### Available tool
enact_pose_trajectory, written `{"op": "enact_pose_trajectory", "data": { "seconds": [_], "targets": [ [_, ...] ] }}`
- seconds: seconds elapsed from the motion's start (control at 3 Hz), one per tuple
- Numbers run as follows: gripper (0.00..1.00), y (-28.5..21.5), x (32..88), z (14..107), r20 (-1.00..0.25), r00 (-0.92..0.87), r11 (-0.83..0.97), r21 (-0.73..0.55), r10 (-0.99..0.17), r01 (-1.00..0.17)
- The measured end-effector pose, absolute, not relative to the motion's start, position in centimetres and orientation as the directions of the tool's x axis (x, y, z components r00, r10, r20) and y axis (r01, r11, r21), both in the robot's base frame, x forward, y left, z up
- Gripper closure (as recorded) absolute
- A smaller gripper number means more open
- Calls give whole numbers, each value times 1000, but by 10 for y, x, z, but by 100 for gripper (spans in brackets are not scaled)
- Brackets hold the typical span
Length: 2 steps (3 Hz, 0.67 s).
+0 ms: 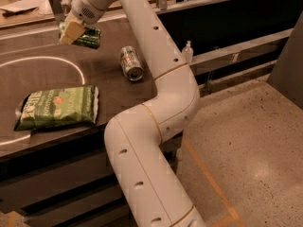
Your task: Place green can upright
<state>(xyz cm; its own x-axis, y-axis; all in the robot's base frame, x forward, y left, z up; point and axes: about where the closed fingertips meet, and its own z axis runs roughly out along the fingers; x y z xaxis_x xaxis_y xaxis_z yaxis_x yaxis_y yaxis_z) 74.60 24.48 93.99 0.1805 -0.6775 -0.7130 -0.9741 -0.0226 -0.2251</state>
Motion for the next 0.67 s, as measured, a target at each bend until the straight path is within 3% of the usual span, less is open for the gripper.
{"op": "enact_pose_trajectory", "data": {
  "seconds": [0.33,0.67],
  "targets": [
    [100,245,746,940,-713,180,-23,-225,-678,-974],
    [100,247,743,931,-640,173,-37,-220,-748,-975]
  ]
}}
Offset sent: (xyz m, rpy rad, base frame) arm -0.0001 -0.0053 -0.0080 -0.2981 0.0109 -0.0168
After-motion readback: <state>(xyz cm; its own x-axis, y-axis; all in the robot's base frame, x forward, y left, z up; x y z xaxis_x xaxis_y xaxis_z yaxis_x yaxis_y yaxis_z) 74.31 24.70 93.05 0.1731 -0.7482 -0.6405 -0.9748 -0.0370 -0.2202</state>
